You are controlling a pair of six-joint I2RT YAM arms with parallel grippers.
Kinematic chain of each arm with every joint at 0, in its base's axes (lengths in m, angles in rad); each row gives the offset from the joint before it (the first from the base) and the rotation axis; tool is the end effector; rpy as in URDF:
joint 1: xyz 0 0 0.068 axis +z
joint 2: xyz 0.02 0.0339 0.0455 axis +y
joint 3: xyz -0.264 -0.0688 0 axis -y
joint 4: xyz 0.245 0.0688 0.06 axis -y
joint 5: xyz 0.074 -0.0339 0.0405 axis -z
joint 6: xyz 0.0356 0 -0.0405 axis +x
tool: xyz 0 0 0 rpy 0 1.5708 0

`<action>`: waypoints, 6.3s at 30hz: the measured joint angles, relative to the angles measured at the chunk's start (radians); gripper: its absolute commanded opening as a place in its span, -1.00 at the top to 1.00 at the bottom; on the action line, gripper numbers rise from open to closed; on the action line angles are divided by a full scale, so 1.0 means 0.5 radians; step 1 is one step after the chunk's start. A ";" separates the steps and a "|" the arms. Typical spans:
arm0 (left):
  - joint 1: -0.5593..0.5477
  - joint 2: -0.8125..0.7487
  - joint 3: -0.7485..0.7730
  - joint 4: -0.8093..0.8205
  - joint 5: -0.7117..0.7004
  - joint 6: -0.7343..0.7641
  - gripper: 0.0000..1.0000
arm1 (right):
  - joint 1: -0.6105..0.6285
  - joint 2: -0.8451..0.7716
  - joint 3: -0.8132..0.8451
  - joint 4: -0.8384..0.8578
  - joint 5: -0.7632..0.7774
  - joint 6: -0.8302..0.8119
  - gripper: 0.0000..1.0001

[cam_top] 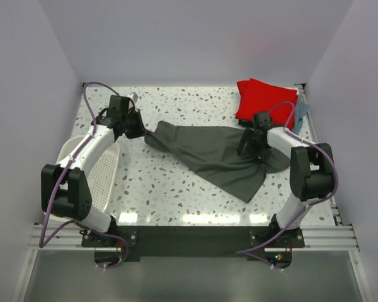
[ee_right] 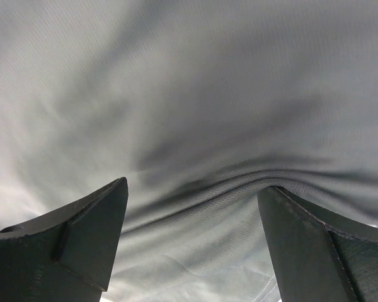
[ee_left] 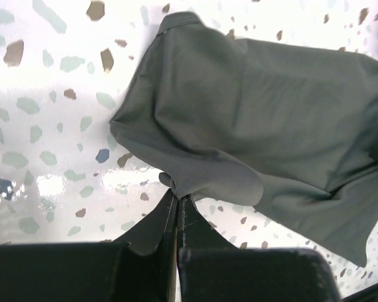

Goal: Fold and stack the t-shirts
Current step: Flatten the tshirt out

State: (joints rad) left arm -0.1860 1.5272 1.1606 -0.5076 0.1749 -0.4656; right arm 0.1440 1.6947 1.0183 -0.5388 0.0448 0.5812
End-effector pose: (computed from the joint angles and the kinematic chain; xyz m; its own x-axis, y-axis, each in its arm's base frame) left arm 0.3219 -0.0669 0.2618 -0.8046 -0.2985 -0.5134 -0.0777 0.9100 -0.4073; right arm 0.3163 0.0443 0.1662 -0.8456 0.4316 -0.3140 0.4024 0.9021 0.1561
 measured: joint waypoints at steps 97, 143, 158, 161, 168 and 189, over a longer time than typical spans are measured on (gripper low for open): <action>0.049 0.230 1.166 -0.188 0.324 -0.089 1.00 | 0.089 -1.124 0.889 -0.824 0.228 -0.015 1.00; 0.099 -0.310 1.525 0.031 0.387 -0.368 1.00 | 0.087 -1.662 1.314 -0.686 0.359 -0.180 1.00; 0.098 -0.729 1.464 -0.167 0.186 -0.259 1.00 | 0.088 -1.865 1.313 -0.694 0.462 -0.218 1.00; 0.098 -0.793 1.561 -0.282 0.088 -0.190 1.00 | 0.088 -1.883 1.337 -0.703 0.494 -0.237 1.00; 0.097 -0.850 1.740 -0.420 -0.014 -0.087 1.00 | 0.092 -1.901 1.408 -0.710 0.605 -0.319 1.00; -0.172 1.094 1.499 0.188 0.388 0.120 -0.71 | -0.238 -0.917 -0.062 0.024 0.765 -0.377 -0.22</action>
State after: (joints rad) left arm -0.2722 2.0743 1.9102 -0.4137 0.3687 -0.4057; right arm 0.0250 1.2362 0.9874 -0.5266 0.4274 0.3927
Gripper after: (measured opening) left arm 0.729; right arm 0.365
